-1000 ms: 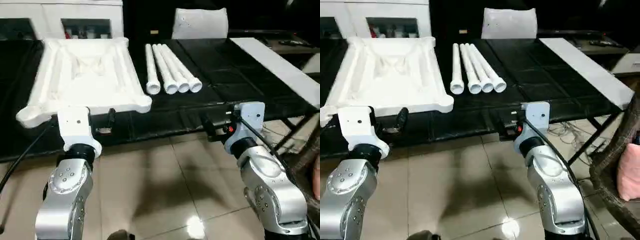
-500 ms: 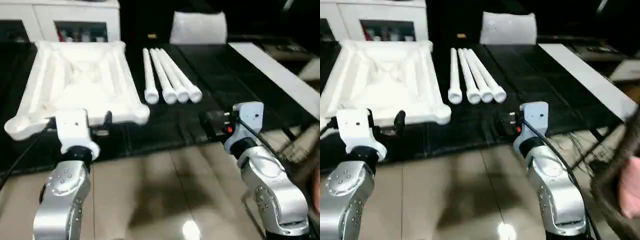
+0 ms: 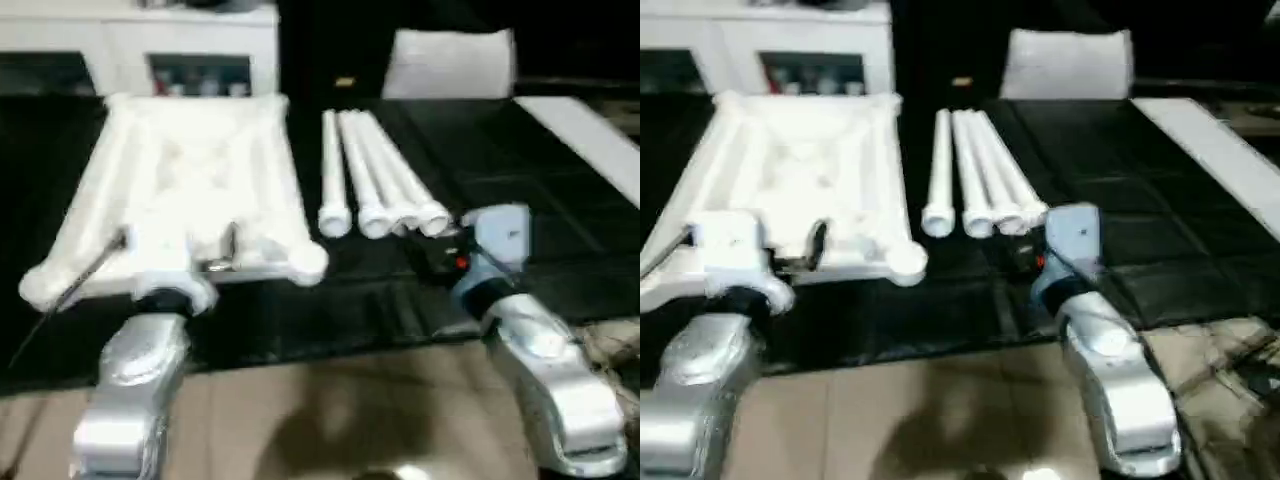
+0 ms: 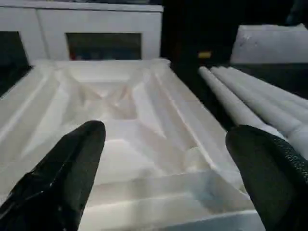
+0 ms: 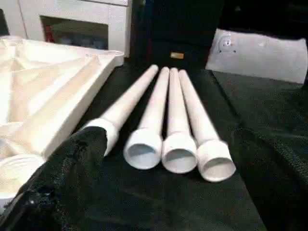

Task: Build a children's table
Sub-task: Move to table, then pick table leg

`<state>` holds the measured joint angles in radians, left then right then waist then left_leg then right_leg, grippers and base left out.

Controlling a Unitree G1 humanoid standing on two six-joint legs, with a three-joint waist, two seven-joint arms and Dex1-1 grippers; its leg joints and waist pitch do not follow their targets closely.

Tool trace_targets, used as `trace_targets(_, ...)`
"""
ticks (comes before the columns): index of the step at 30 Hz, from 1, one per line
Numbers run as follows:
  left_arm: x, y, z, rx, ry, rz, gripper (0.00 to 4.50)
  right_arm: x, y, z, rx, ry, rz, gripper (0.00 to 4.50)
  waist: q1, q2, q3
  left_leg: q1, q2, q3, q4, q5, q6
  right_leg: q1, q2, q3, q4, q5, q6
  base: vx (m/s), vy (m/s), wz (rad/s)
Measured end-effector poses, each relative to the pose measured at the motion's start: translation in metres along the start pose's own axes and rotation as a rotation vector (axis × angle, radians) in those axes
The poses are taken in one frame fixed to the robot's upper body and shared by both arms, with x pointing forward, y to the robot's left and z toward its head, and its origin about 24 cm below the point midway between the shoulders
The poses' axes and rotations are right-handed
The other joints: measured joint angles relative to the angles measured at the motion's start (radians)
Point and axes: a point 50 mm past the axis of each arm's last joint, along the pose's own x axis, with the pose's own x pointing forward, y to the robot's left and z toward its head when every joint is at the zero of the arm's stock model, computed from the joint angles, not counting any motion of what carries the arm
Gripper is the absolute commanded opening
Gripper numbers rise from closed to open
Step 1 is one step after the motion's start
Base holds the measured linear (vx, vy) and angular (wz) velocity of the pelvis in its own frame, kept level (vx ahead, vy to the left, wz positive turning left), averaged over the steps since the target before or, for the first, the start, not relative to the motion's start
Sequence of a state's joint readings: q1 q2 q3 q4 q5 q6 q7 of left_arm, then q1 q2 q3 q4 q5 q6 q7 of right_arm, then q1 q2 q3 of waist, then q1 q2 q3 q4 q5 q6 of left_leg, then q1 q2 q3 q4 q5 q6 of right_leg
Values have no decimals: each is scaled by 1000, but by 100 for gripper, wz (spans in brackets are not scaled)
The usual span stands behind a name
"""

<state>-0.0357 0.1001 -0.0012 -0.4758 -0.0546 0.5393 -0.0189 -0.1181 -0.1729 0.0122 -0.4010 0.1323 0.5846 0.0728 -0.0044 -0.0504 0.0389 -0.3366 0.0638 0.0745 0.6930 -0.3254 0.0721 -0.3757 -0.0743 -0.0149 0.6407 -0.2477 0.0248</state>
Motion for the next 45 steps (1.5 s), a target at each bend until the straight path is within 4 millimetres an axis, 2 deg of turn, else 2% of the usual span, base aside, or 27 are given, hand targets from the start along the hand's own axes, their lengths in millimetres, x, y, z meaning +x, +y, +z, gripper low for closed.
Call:
trace_targets(2, 1, 2, 1, 7, -5, 5, 450, 1, -3, 0, 7, 2, -27, 445, 22, 11, 6, -2, 10, 5, 17, 1, -5, 33, 8, -1, -16, -5, -4, 101, -8, 11)
trace_targets(3, 1, 2, 3, 11, -11, 5, 450, 1, -5, 1, -4, -1, -26, 445, 33, 35, 6, -2, 35, 5, -14, 11, -23, 54, 23, -9, -28, -4, -9, 104, 78, -1)
trace_targets(4, 1, 3, 3, 15, -14, 7, 450, 2, -4, 1, -6, -1, -20, 445, 34, 52, 8, 5, 48, 7, -15, 15, -85, 65, 28, -18, -30, -9, -8, 104, 78, -1)
trace_targets(5, 1, 6, 3, 22, -15, 17, 450, 2, -1, 1, -4, -1, -6, 445, 28, 54, 7, 15, 45, 5, -19, 13, -83, 63, 25, -24, -29, -20, -28, 146, 108, 5)
trace_targets(6, 0, 12, 2, 28, -6, 40, 450, 4, 6, 3, -4, -7, 28, 445, 10, 49, 8, 23, 33, 2, -32, 14, -78, 45, 23, -28, 10, -46, -78, 159, 77, 10)
trace_targets(8, 0, 17, 1, 46, 0, 54, 450, 4, 7, 5, -31, -12, 73, 445, -14, 43, 5, 32, 26, -5, -33, 5, -65, 9, 19, -40, 86, -54, -48, 135, 64, 12)
trace_targets(9, 1, 15, 2, 45, -3, 44, 450, 4, 5, 5, -49, -10, 80, 445, -32, 36, 2, 35, 7, -28, -35, 2, -60, -4, 14, -47, 85, -52, -22, 100, 36, 41)
trace_targets(11, 3, 10, 5, 46, -18, 24, 450, 2, 3, 6, -63, -15, 71, 445, -56, -4, -5, 26, -38, -38, -29, -5, -49, 11, -11, -16, 3, 5, 17, 94, 1, 54)
trace_targets(13, 2, -2, 1, 34, -1, -31, 450, 2, 1, 2, -59, -1, 50, 445, -32, 27, 6, 4, -19, -27, 29, -23, 18, 45, -18, -46, -22, -13, 12, 111, -18, 55)
trace_targets(14, 2, -2, 1, 41, -2, -34, 450, 2, 1, 0, -40, 4, 37, 445, -17, 41, 4, -3, -2, -12, 40, -19, 9, 58, -16, -48, -32, -14, 10, 139, 44, 24)
trace_targets(15, 3, 2, 2, 56, -5, -27, 450, 2, 2, 0, -17, 2, 26, 445, 3, 49, 6, -5, 29, -11, 14, -5, -13, 75, -11, -53, -35, -21, 4, 147, 37, 8)
trace_targets(16, 3, 3, 4, 61, -9, -25, 450, 3, 4, 1, -7, 1, 28, 445, 13, 72, 4, -2, 53, -8, 0, 2, -82, 83, -2, -59, -30, -32, -4, 147, 37, 8)
trace_targets(17, 2, 5, 3, 64, -8, -17, 450, 4, 9, 1, -4, 2, 50, 445, 14, 72, 4, 8, 47, -9, -2, -3, -88, 83, 0, -60, -25, -44, -25, 197, 70, 9)
trace_targets(18, 2, 10, 3, 71, -5, 5, 450, 6, 16, 4, -8, -6, 87, 445, 6, 65, 2, 18, 31, -15, -18, -5, -82, 50, 0, -52, 33, -60, -63, 116, 48, 7)
trace_targets(19, 2, 14, 2, 80, 1, 16, 450, 6, 18, 5, -22, -10, 103, 445, -1, 66, 0, 24, 30, -15, -21, -5, -81, 22, 5, -54, 89, -66, -45, 194, 78, 5)
trace_targets(20, 2, 14, 3, 82, 0, 15, 450, 5, 16, 4, -35, -9, 108, 445, -5, 69, -3, 30, 30, -12, -25, -8, -76, -7, 16, -54, 118, -63, -13, 148, 50, -1)
trace_targets(22, 3, 13, 5, 84, -10, 8, 450, 4, 15, 7, -49, -19, 130, 445, -18, 45, -13, 46, 10, 1, -45, -14, -72, -59, 14, -52, 90, -41, 14, 174, 24, 4)
trace_targets(23, 4, 12, 6, 85, -13, 2, 450, 3, 17, 9, -44, -31, 148, 445, -21, 18, -14, 62, -10, 16, -52, -23, -70, -65, 5, -43, 30, -16, -10, 140, -55, 0)
trace_targets(24, 4, 9, 5, 80, -10, -9, 450, 2, 18, 12, -26, -43, 169, 445, -17, -5, -11, 71, -29, 25, -38, -42, -57, -44, -4, -14, 18, 29, -34, 144, -64, 3)
trace_targets(26, 5, -3, 4, 68, -4, -64, 450, 2, 16, 10, -42, -26, 154, 445, 1, 15, -3, 57, -22, 15, 42, -47, -25, -10, 9, -13, 5, 17, -44, 137, -45, 0)
trace_targets(27, 5, -4, 6, 64, -15, -72, 450, 5, 16, 11, -73, -25, 119, 445, 6, 22, -2, 30, -13, 9, 68, -33, -50, 10, 13, -14, -5, 15, -44, 104, -2, -14)
trace_targets(28, 5, -4, 9, 64, -29, -71, 450, 7, 15, 14, -91, -32, 96, 445, 11, 28, -2, 8, 3, 4, 60, -17, -77, 18, 18, -20, -8, 13, -46, 104, -2, -14)
trace_targets(30, 6, -2, 15, 80, -48, -88, 450, 15, 16, 21, -91, 7, 99, 445, 14, 65, 2, -37, 63, -6, -22, 79, -118, 32, 45, -47, -4, 5, -44, 71, 53, -2)
trace_targets(31, 5, 0, 14, 96, -38, -91, 450, 17, 19, 19, -65, 39, 131, 445, 11, 73, 2, -37, 68, -3, -16, 75, -113, 30, 48, -45, -4, 2, -46, 79, 79, 0)
trace_targets(35, 6, 7, 15, 145, -23, -121, 450, 29, 36, 16, 8, 123, 241, 445, 15, 64, 0, -49, 63, 1, -15, 77, -106, 24, 42, -41, -16, 16, -35, 22, 49, 0)
trace_targets(40, 7, -1, 19, 186, -14, -260, 450, 54, 27, 12, 7, 234, 156, 445, 18, 61, 13, -24, 57, 41, -56, 92, -114, 26, 19, -32, -12, 19, -28, -47, 9, 3)
trace_targets(45, 4, -6, 21, 229, 16, -400, 450, 83, 15, 4, 10, 351, 48, 445, 8, 61, 18, -21, 64, 50, -61, 93, -118, 22, 18, -32, -8, 18, -26, -42, -23, -1)
